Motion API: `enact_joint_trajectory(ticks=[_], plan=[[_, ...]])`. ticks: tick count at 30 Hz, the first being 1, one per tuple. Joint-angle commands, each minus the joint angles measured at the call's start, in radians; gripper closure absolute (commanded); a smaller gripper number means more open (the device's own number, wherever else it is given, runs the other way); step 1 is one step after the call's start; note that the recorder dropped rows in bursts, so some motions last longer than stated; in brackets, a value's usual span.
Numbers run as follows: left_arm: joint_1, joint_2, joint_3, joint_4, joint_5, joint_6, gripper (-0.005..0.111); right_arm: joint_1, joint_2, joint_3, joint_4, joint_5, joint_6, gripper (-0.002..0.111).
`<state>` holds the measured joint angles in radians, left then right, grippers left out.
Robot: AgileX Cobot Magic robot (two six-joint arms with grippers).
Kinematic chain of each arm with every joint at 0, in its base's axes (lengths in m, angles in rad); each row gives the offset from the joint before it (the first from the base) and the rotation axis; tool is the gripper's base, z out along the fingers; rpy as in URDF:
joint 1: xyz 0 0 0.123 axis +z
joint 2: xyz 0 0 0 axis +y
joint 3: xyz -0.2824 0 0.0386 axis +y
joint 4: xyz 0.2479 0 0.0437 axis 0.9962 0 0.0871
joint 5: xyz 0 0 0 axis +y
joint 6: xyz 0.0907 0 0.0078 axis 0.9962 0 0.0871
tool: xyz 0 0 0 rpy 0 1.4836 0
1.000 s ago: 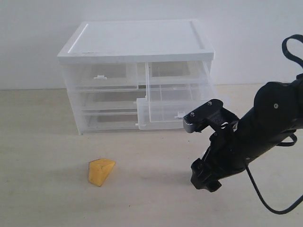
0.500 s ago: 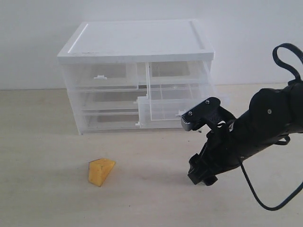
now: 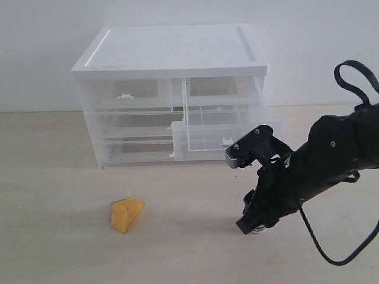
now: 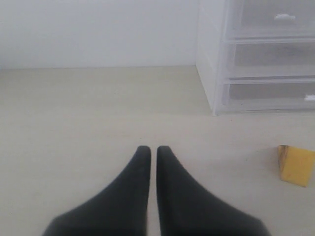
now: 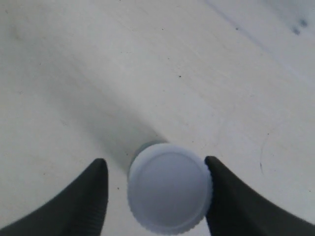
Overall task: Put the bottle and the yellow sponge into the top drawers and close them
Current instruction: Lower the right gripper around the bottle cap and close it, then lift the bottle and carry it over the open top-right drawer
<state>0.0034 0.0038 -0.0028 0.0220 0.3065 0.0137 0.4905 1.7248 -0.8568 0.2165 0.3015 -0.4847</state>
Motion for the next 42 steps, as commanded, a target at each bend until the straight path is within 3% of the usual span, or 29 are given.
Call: enact_joint_trajectory(ticks=[1, 2, 8, 22, 33, 42], plan=[[0.004, -0.004, 0.003, -0.004, 0.0, 0.003, 0.103, -0.003, 0.013, -0.004, -0.005, 0.009, -0.005, 0.099], [0.004, -0.004, 0.003, -0.004, 0.0, 0.003, 0.103, -0.003, 0.013, -0.004, -0.005, 0.016, -0.009, 0.108], [0.004, -0.004, 0.003, -0.004, 0.0, 0.003, 0.103, -0.003, -0.062, -0.004, -0.005, 0.049, -0.006, 0.108], [0.004, -0.004, 0.003, -0.004, 0.0, 0.003, 0.103, -0.002, -0.371, -0.004, 0.123, 0.375, -0.136, 0.108], [0.004, -0.004, 0.003, -0.004, 0.0, 0.003, 0.103, -0.003, -0.525, -0.091, 0.201, 0.401, -0.183, 0.108], [0.004, -0.004, 0.003, -0.004, 0.0, 0.003, 0.103, -0.003, -0.525, -0.135, 0.404, 0.174, -0.339, 0.108]])
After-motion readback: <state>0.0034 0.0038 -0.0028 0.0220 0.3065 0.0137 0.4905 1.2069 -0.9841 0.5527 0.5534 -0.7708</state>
